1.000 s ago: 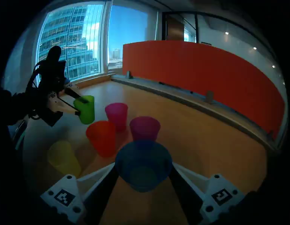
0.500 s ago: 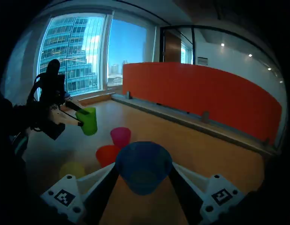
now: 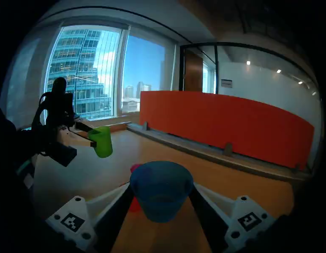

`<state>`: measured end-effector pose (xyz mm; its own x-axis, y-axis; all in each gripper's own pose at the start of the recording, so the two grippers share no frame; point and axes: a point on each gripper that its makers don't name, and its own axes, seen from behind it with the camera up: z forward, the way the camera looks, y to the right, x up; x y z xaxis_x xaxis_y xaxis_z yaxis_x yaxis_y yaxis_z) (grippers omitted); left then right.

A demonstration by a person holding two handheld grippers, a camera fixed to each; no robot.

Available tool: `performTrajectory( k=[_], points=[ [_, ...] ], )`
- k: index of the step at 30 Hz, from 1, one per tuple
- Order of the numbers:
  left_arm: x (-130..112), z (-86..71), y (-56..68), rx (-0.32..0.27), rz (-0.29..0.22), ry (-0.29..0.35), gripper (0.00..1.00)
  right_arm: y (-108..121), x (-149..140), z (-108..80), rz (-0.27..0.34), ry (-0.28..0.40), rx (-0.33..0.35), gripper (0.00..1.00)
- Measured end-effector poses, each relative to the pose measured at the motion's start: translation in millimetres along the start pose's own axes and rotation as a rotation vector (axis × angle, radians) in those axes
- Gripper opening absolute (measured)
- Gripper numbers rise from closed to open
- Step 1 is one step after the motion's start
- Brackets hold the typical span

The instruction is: Pour water

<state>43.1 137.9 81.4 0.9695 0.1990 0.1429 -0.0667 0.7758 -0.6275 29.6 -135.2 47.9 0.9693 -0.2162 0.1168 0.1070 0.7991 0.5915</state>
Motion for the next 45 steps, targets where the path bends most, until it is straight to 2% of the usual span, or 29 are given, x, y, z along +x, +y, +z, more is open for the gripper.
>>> performTrajectory(
  k=[11,23,30,45],
  points=[
    [24,-15.3,6.9,0.005,-0.006,0.062,0.83,-9,16,-9.2,0.005,0.048,-0.002,0.90],
    [38,-27.5,8.4,0.005,-0.014,0.111,0.83,-17,24,-12.4,-0.003,0.073,0.000,0.90],
    [50,-32.6,16.6,-0.013,-0.022,0.150,0.83,-22,33,-14.4,-0.009,0.086,0.001,0.90],
    [54,-36.7,26.8,-0.027,-0.003,0.156,0.83,-28,49,-17.9,-0.034,0.101,0.008,0.90]
  ],
)
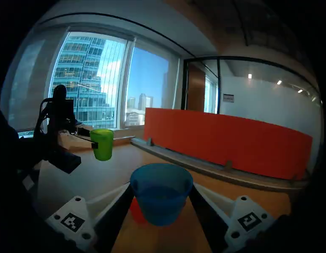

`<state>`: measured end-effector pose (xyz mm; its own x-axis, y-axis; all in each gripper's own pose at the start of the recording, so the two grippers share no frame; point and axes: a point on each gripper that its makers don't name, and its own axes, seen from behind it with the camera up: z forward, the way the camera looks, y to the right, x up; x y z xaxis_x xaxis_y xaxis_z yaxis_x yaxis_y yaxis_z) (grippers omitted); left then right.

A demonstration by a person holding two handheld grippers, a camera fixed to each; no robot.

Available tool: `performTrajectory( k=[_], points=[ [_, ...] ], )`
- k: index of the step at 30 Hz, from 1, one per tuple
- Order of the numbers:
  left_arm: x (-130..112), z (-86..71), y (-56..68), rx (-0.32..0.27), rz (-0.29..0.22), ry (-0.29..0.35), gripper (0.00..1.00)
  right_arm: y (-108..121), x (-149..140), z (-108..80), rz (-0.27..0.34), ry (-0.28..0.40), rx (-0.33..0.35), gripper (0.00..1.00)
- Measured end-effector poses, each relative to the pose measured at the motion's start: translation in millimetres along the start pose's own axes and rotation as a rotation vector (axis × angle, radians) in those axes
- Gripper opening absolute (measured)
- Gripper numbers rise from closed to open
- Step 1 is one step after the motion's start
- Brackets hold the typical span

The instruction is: Pour water

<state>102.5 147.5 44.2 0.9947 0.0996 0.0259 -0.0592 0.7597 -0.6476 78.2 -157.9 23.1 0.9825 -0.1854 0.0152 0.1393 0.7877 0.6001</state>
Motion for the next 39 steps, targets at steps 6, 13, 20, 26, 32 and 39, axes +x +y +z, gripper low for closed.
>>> performTrajectory(
  k=[6,13,20,26,32,39],
  points=[
    [0,-0.9,3.8,-0.003,0.004,0.000,0.83,-2,4,-0.9,-0.011,0.002,0.008,0.90],
    [-3,-0.6,10.3,-0.006,0.028,0.008,0.83,-6,12,-1.6,-0.032,0.007,0.014,0.90],
    [-10,0.0,22.6,-0.025,0.042,0.007,0.83,-8,21,-1.2,-0.063,0.015,0.022,0.90],
    [-14,0.4,29.2,-0.034,0.032,0.004,0.83,-12,25,0.2,-0.104,0.010,0.034,0.90],
    [-16,-0.2,37.2,-0.046,0.026,0.005,0.83,-16,30,1.5,-0.155,0.004,0.044,0.90],
    [-20,1.1,48.5,-0.067,0.022,0.001,0.83,-23,38,2.9,-0.220,-0.002,0.059,0.90]
  ],
)
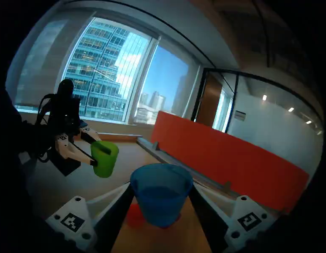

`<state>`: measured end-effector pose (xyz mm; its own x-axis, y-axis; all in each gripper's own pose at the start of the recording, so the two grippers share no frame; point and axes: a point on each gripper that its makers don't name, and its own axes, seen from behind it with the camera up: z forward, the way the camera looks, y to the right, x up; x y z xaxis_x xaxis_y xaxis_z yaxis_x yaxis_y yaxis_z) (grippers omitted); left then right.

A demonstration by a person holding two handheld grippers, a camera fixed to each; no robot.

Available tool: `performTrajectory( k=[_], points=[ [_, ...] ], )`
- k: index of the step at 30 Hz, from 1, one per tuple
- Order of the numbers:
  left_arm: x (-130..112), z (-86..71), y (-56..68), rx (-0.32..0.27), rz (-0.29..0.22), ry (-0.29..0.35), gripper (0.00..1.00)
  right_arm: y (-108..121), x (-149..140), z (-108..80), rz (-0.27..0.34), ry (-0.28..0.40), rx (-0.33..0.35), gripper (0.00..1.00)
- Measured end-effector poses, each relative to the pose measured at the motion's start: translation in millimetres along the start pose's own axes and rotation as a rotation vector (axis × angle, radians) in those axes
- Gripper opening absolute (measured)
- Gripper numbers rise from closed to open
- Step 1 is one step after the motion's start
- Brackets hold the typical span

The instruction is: Pour water

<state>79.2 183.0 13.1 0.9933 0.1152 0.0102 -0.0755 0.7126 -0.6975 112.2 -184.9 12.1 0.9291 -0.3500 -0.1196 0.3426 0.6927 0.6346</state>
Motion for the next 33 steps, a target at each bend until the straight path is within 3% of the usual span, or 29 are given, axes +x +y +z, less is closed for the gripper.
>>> performTrajectory(
  k=[23,33],
  points=[
    [-7,10.6,34.9,-0.070,-0.012,-0.010,0.83,-1,35,11.8,-0.230,-0.016,0.012,0.90],
    [-7,14.3,42.8,-0.086,-0.016,-0.009,0.83,0,48,17.7,-0.326,-0.018,0.014,0.90]
  ],
)
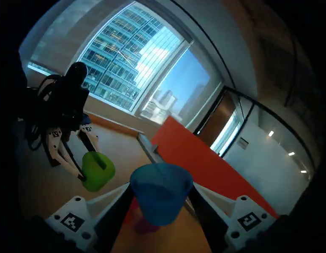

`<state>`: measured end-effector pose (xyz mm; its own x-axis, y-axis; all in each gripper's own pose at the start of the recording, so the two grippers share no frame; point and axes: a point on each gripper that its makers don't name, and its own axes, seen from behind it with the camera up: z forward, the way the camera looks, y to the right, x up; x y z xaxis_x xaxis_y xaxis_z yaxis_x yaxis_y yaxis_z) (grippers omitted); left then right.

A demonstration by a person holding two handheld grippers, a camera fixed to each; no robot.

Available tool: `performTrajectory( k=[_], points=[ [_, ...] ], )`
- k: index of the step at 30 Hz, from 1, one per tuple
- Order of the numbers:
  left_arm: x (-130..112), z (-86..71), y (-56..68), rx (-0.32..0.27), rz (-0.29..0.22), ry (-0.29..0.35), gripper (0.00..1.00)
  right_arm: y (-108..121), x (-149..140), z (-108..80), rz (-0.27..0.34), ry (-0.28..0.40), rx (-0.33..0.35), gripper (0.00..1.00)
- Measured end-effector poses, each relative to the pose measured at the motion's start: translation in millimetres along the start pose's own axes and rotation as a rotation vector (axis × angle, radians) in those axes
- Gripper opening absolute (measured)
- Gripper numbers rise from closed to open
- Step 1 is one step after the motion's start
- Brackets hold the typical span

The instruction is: Pour water

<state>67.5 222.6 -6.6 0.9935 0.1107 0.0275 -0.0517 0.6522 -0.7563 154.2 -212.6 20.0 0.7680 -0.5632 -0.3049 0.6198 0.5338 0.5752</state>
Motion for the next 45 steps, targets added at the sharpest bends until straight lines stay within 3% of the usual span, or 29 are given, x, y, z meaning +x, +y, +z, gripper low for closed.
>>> performTrajectory(
  k=[45],
  points=[
    [6,7.8,20.9,-0.041,0.001,0.021,0.83,16,57,36.1,-0.449,0.029,-0.025,0.89]
  ],
)
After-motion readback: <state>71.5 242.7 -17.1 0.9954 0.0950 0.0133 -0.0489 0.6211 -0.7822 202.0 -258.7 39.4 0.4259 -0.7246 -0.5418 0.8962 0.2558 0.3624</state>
